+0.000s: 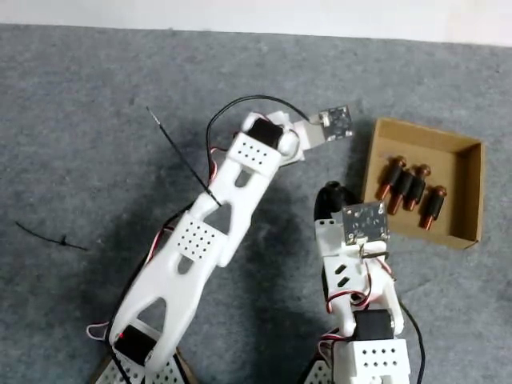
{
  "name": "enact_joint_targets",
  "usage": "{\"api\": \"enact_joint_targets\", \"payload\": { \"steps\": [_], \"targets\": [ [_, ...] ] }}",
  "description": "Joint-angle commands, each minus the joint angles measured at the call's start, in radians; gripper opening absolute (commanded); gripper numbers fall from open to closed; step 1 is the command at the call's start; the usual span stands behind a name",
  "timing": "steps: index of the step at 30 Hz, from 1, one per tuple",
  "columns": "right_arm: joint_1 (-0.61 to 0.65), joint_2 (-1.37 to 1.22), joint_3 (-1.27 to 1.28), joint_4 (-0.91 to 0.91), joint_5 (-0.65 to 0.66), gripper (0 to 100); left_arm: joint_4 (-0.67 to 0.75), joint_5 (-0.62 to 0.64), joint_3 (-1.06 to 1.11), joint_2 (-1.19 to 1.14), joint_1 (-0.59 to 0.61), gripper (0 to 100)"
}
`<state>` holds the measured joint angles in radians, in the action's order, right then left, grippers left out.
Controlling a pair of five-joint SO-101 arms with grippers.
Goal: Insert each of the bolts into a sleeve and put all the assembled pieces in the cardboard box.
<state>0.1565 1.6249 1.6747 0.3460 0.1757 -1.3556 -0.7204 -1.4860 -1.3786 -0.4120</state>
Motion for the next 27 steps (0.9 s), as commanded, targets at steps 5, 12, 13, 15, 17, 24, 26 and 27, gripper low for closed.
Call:
{"api": "enact_joint_targets", "payload": {
  "steps": [5, 12, 13, 15, 17, 24, 26, 27],
  "targets": [
    [-0.010, 0.007, 0.091, -0.004, 0.002, 0.6, -0.028, -0.002, -0.002, -0.005, 0.015, 10],
    [-0.010, 0.007, 0.091, -0.004, 0.002, 0.6, -0.028, -0.002, -0.002, -0.005, 0.015, 10],
    [-0.010, 0.007, 0.091, -0.004, 0.002, 0.6, -0.028, -0.002, -0.002, -0.005, 0.015, 10],
    [-0.010, 0.007, 0.091, -0.004, 0.002, 0.6, -0.028, -0.002, -0.002, -0.005, 0.015, 10],
    [-0.010, 0.007, 0.091, -0.004, 0.002, 0.6, -0.028, -0.002, -0.001, -0.005, 0.015, 10],
    [-0.010, 0.007, 0.091, -0.004, 0.002, 0.6, -0.028, -0.002, -0.001, -0.007, 0.015, 10],
    [-0.016, 0.007, 0.091, -0.002, 0.002, 0.6, -0.028, -0.002, -0.001, -0.007, 0.018, 10],
    [-0.035, 0.008, 0.091, -0.001, 0.000, 0.6, -0.028, -0.002, -0.001, -0.008, 0.024, 10]
  ]
}}
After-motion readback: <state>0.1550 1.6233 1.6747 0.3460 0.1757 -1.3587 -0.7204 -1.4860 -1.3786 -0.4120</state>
